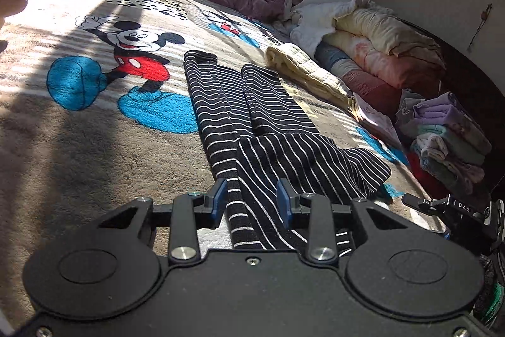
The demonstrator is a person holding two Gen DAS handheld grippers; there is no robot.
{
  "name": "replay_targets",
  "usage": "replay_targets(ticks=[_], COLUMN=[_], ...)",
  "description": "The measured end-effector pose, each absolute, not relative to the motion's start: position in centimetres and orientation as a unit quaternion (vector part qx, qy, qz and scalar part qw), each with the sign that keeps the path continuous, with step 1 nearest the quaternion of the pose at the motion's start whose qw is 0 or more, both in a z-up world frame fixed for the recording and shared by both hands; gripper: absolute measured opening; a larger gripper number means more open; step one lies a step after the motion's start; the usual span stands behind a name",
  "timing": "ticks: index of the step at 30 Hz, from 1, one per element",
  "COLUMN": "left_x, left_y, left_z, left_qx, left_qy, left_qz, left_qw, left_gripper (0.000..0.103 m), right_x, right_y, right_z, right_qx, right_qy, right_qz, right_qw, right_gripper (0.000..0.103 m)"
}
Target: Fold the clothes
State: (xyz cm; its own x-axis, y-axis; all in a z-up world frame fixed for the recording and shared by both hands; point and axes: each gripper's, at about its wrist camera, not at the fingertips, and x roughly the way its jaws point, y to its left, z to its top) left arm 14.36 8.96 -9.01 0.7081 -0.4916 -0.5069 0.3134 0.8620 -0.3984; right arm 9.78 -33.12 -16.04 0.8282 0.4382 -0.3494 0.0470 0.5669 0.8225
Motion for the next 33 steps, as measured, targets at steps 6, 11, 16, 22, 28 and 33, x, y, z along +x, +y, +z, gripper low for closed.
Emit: replay_targets(ticks=[6,11,16,22,28,33], left_x=[10.3,9.9,9.9,9.6,10.0,10.7], left_y=[5.0,4.4,4.0,2.5,2.4,3.8], left_z=[-8.4,-9.5,-10.5,-11.6,-12.3,-12.4], left_qx=[-0.020,0.031,0.078,0.150,0.153,0.124], left_qy=[0.263,0.255,0.246,0.234,0.241,0.252], left_qz=[-0.273,-0.296,-0.312,-0.322,-0.330,-0.331], left_qw=[0.925,0.920,0.914,0.905,0.900,0.901], left_gripper=[0.031,0.035,0.041,0.049,0.050,0.050], right_x=[12.8,15.4,17.6,19.7,20.9,22.6], right_y=[-33.1,-33.7,-34.3,-34.7,-33.8,-31.5], right_z=[-16.4,-16.5,-16.2,-14.4,-9.4,-5.2], right_qx=[0.487,0.489,0.468,0.451,0.441,0.427], right_qy=[0.255,0.245,0.256,0.261,0.247,0.234], right_qz=[0.104,0.069,0.060,0.081,0.102,0.112], right_qw=[0.829,0.835,0.844,0.850,0.857,0.866], right_gripper=[0.062,0.062,0.046,0.006,0.006,0.006])
